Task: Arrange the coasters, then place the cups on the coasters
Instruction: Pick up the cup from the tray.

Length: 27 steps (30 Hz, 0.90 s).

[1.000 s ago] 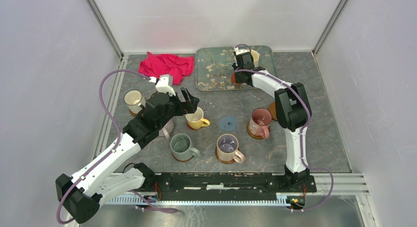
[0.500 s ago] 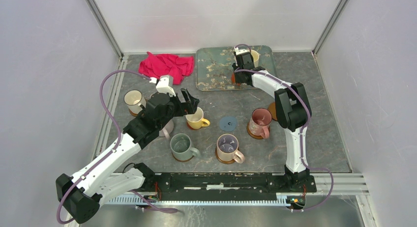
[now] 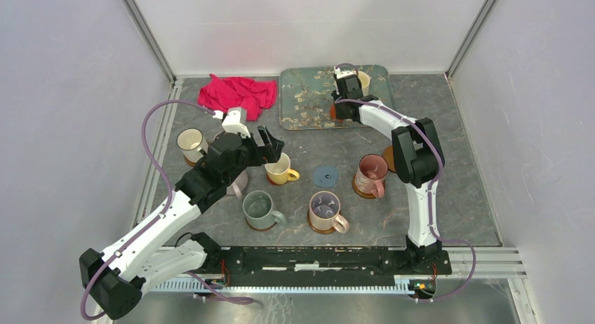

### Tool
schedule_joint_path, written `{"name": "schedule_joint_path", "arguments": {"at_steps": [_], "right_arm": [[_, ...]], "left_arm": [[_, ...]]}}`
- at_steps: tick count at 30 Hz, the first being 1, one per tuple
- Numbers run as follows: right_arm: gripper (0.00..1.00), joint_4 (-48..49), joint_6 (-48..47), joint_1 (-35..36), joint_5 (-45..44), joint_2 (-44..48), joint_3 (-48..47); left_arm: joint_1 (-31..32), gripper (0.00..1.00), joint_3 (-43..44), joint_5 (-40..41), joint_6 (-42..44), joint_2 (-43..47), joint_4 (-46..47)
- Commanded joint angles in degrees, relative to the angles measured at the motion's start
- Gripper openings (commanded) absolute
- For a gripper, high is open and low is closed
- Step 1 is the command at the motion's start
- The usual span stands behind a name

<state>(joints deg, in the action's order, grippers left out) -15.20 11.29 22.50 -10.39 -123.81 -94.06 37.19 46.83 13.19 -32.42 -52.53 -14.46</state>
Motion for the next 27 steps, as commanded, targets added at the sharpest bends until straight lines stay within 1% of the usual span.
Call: {"name": "schedule_joint_path", "arguments": {"at_steps": [1,19,24,27], "right_arm": [[0.3,0.77,0.38,0.24,-0.07,-0.82,-1.92],[0.29,0.79,0.86,0.22,0.07,-1.72,-2.18],[0.22,0.85,0.97,0.19,0.45,-1.07,-3.2],[0.12,1.46,1.39,0.16,2.67,0.32,-3.58]], "left_arm": [[-0.28,1.0,-0.14,0.52,-2.73,0.92,0.75],[-0.28,1.0,-0.34,0.61,-2.73,1.07,0.69],[-0.28,1.0,-0.39,0.8,-2.64,1.12,0.64],[-0.26,1.0,-0.36,0.79,-2.64,0.99,0.73]]}}
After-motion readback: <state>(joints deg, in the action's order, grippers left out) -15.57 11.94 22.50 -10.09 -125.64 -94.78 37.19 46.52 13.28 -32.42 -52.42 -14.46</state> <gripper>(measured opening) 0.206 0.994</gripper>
